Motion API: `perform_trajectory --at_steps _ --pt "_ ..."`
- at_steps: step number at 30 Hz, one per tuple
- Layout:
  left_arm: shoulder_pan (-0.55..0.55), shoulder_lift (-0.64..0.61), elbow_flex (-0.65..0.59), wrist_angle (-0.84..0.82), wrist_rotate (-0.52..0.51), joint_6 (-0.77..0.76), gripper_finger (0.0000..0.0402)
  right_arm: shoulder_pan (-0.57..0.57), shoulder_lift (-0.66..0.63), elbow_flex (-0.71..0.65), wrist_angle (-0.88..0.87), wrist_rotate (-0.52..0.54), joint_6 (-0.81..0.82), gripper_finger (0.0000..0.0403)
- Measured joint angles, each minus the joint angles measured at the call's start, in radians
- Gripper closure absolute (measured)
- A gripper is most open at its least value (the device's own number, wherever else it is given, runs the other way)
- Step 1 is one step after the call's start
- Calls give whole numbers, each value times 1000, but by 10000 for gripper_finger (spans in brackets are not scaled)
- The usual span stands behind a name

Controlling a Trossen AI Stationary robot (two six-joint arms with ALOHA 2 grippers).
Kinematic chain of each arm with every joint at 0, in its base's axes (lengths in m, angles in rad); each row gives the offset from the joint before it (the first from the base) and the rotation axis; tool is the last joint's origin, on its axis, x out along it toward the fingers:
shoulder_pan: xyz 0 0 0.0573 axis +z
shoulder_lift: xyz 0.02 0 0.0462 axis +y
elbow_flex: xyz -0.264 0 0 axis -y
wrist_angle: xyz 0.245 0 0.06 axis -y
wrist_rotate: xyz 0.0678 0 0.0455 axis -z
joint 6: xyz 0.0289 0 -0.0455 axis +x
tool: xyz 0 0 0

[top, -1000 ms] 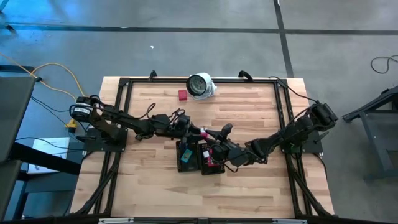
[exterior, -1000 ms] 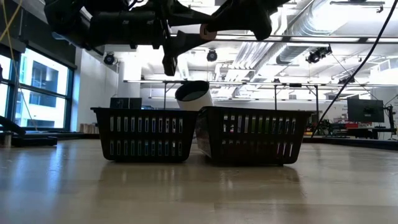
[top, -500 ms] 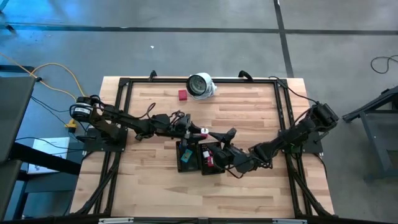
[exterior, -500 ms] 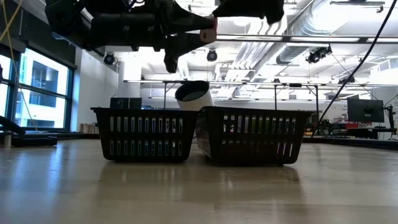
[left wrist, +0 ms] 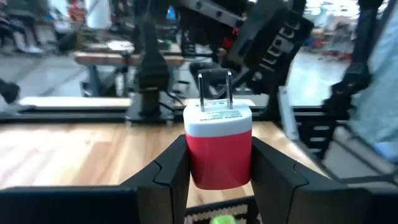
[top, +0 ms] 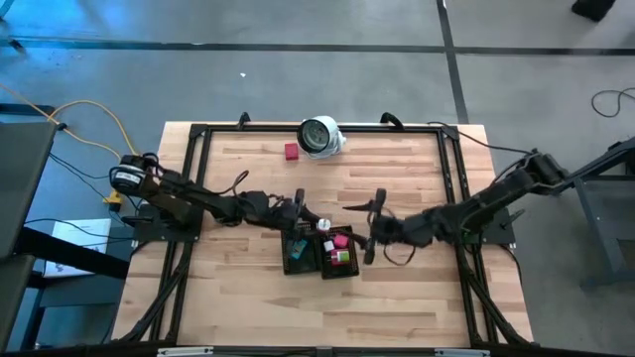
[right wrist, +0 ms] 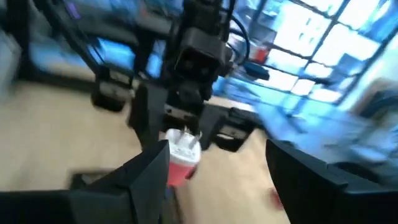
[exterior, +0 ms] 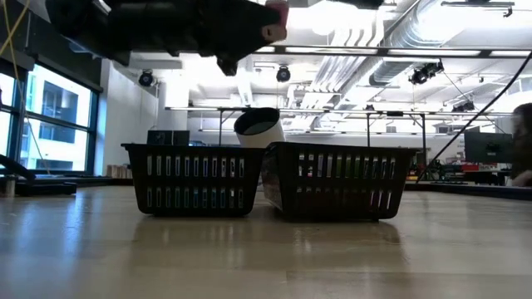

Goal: Pick & Place Office items
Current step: Put the pink and white charger adapter into the right black bin

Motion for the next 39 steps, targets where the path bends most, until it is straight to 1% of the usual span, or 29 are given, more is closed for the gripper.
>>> perform_trajectory --at_steps 2,3,5,8,17,23,39 --pt "-15 -9 0 -17 -53 39 277 -45 -17 -65 108 -118 60 151" --pt "-21 -10 0 -18 -77 53 277 -65 -19 -97 159 -162 78 151" --pt "-27 -12 0 -32 -95 70 277 -101 -19 -138 261 -228 106 151" --pt "-22 -11 0 -41 -99 80 277 -131 -3 -153 354 -289 123 151" --pt "12 -11 31 -41 -109 105 277 -199 133 -154 464 -394 178 150" --pt "13 -11 31 -51 -91 104 277 -210 154 -154 506 -399 173 150" --pt "7 -11 56 -49 -65 122 277 -210 154 -154 506 -400 170 150"
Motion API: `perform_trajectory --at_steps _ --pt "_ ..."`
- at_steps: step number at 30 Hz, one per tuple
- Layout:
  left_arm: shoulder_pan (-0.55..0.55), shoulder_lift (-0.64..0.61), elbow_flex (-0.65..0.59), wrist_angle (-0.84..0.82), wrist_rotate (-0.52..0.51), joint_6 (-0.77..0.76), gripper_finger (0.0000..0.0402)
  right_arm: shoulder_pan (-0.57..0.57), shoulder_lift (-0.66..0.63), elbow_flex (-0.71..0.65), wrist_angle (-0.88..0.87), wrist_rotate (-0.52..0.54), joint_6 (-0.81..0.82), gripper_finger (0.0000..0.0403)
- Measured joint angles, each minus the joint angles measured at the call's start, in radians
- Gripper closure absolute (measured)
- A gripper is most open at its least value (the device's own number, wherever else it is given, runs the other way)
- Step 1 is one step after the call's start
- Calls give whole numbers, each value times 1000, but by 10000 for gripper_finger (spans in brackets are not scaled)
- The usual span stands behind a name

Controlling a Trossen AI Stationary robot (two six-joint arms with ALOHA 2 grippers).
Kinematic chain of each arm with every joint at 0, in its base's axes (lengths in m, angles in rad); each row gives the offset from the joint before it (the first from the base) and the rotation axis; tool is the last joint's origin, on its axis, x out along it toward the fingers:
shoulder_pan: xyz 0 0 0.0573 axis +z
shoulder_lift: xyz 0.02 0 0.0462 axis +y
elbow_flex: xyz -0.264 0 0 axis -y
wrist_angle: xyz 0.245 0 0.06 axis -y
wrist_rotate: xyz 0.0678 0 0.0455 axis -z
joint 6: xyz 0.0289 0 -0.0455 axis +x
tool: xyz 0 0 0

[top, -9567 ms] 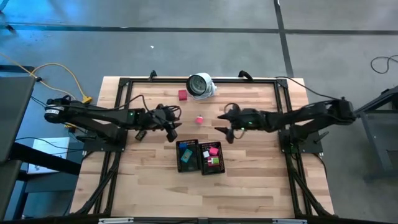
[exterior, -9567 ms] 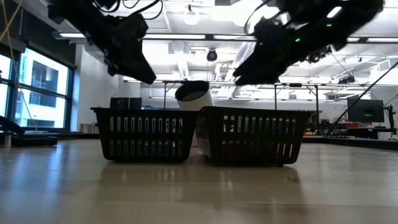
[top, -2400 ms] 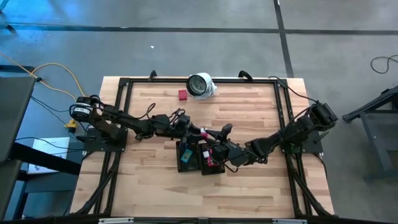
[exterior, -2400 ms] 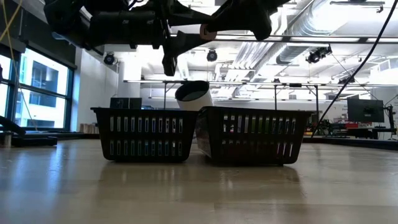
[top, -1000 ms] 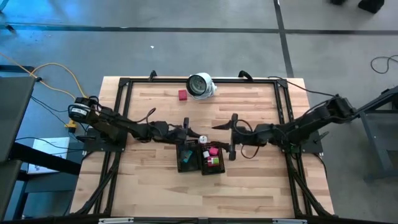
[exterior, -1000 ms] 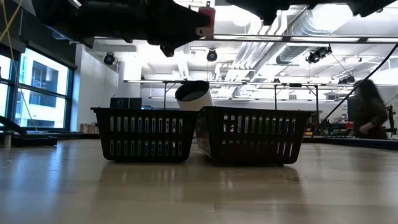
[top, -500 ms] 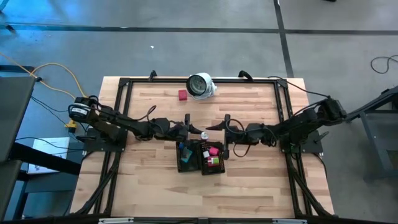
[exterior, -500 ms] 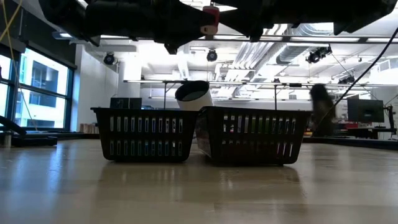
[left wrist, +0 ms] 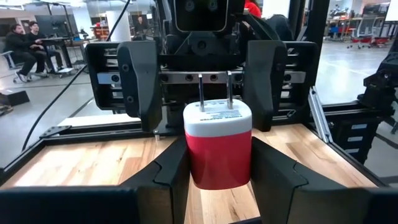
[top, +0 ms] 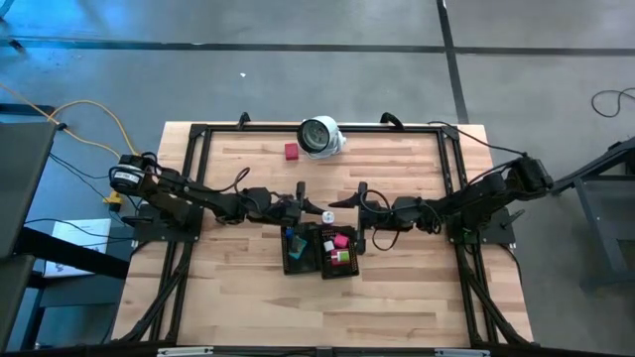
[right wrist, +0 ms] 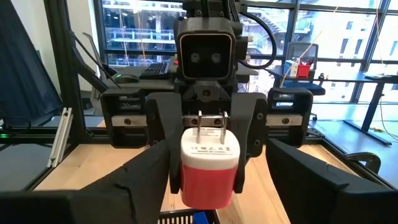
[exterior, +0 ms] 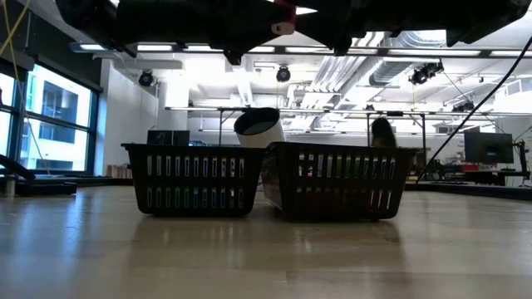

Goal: Pick & Place Office items
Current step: Put the pink and white charger adapter into the right black bin

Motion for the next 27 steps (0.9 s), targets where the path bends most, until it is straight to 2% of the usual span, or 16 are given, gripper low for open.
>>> perform_trajectory --at_steps 6,18,27 --pt "0 0 0 -1 1 0 277 0 0 0 0 0 0 168" --pt "0 0 4 -2 0 3 277 0 0 0 -8 -24 3 269" --pt "0 0 10 -3 1 5 277 0 0 0 -11 -25 3 286"
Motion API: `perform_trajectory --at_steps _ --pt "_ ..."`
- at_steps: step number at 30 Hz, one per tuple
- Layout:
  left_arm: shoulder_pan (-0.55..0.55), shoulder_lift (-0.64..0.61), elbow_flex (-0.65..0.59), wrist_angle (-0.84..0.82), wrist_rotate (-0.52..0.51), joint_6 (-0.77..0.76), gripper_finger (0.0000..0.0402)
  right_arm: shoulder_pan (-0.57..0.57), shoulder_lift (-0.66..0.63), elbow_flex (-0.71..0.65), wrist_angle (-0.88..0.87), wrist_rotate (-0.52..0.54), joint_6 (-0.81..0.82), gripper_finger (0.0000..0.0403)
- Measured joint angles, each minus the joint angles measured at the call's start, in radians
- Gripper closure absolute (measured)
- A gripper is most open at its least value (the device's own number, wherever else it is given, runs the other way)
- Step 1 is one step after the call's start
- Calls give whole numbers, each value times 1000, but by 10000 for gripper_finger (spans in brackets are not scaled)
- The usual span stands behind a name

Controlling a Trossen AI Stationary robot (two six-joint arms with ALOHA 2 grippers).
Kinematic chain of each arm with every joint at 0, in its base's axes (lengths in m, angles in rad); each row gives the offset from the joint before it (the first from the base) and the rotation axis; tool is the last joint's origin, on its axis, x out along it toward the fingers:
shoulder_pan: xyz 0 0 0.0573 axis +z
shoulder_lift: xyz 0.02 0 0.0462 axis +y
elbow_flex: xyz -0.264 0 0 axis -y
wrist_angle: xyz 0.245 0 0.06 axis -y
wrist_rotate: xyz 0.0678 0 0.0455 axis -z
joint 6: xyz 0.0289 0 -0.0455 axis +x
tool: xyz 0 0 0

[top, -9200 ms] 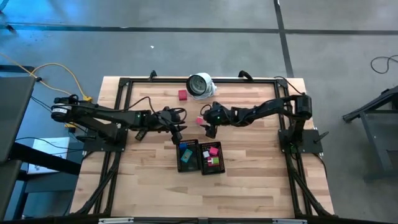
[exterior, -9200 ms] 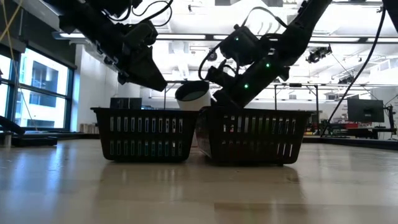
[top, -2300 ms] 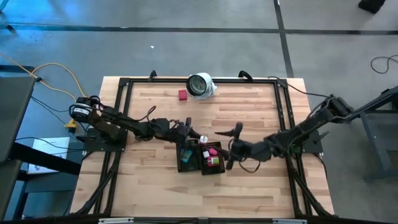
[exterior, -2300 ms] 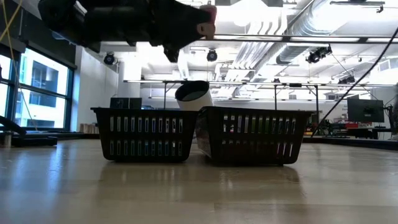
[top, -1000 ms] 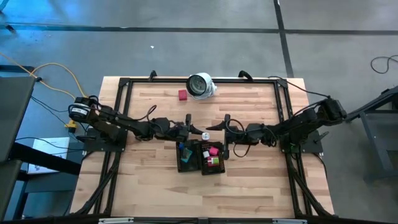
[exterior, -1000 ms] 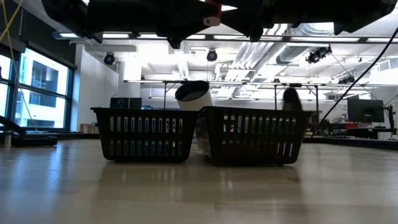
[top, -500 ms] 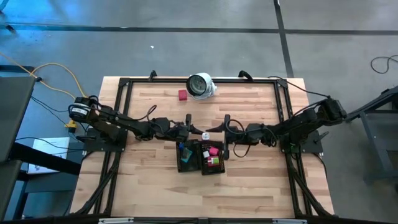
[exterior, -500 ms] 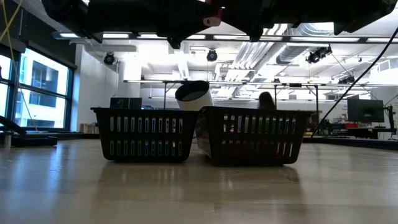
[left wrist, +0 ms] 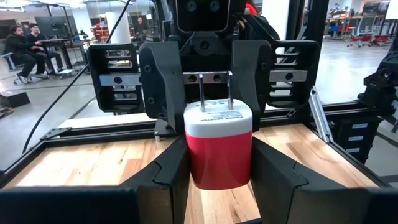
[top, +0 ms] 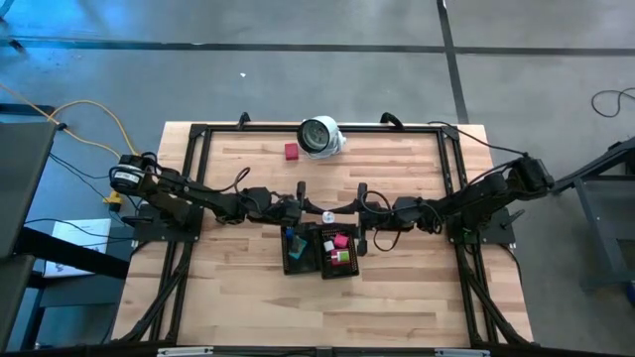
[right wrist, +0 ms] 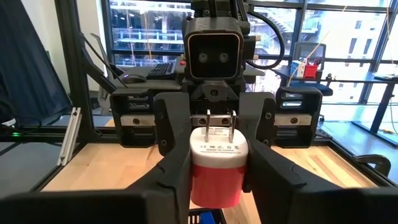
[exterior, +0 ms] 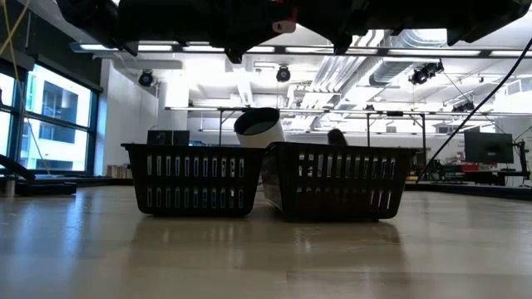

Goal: Pick & Place Office items
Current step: Put the pink and white charger adapter into the right black bin

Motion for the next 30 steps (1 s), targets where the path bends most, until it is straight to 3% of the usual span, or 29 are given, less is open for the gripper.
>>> perform_trajectory --at_steps 5,13,22,30 --pt "0 0 1 7 0 -2 273 0 0 0 17 -14 -1 291" --pt "-1 1 5 3 -21 -33 173 -1 1 1 17 -19 -12 292" --pt "0 0 5 -57 -76 2 163 1 -13 1 3 -16 -42 292" --pt "0 -111 3 -249 -87 21 162 64 -149 1 -158 112 -105 292"
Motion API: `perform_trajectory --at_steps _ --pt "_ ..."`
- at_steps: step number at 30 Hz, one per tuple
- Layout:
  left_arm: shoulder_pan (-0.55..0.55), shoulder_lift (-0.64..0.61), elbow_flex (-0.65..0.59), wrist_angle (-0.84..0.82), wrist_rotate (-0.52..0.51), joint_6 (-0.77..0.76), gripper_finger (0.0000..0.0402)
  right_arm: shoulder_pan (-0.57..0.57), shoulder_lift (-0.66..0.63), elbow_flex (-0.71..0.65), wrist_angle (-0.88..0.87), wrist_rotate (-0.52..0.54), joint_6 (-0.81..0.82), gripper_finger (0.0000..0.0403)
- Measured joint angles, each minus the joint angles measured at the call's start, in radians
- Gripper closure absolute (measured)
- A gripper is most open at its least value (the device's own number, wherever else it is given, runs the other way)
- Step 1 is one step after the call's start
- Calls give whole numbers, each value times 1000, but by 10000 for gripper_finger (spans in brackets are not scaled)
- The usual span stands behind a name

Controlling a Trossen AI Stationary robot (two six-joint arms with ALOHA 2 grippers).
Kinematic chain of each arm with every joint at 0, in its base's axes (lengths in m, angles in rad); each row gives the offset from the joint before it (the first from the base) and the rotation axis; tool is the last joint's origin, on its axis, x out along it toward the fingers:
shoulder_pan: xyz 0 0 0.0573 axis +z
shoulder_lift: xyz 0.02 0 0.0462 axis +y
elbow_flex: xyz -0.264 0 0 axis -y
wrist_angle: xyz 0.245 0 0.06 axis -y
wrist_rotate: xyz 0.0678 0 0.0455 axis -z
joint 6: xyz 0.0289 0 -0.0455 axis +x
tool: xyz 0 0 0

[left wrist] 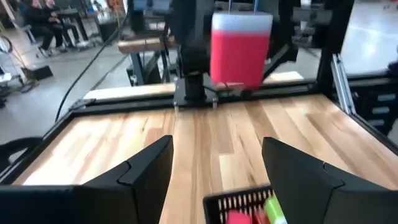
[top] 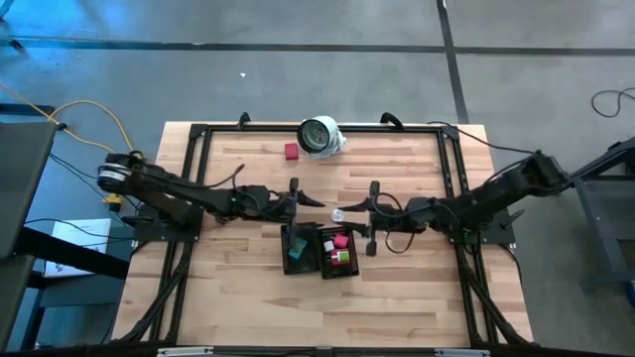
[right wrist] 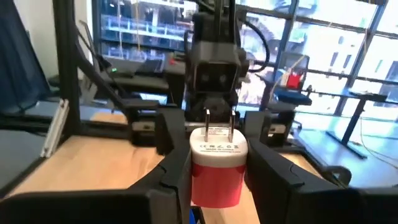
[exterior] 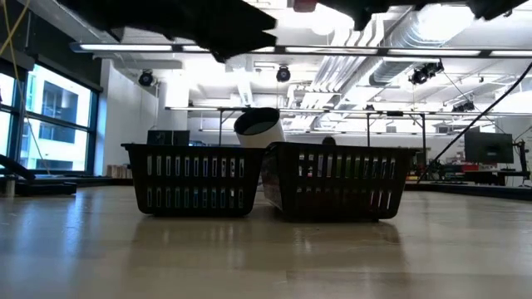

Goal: Pick & Place Office items
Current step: Put the pink and white charger adapter into the right black bin

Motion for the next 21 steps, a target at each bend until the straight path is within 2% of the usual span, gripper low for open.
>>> perform_trajectory --at_steps 3,6,9,15,21 --pt "0 -83 0 -129 1 -3 163 28 -50 -7 -95 36 14 293" --pt "0 -162 -8 -240 3 -19 165 40 -54 -38 -90 38 64 293" --pt "0 -226 -54 -267 4 -45 167 40 -50 -91 -82 45 130 293" --pt "0 -315 -170 -211 4 -108 167 37 17 -223 131 43 243 293" --pt "0 -325 -256 -91 4 -140 167 37 178 -235 290 17 315 293"
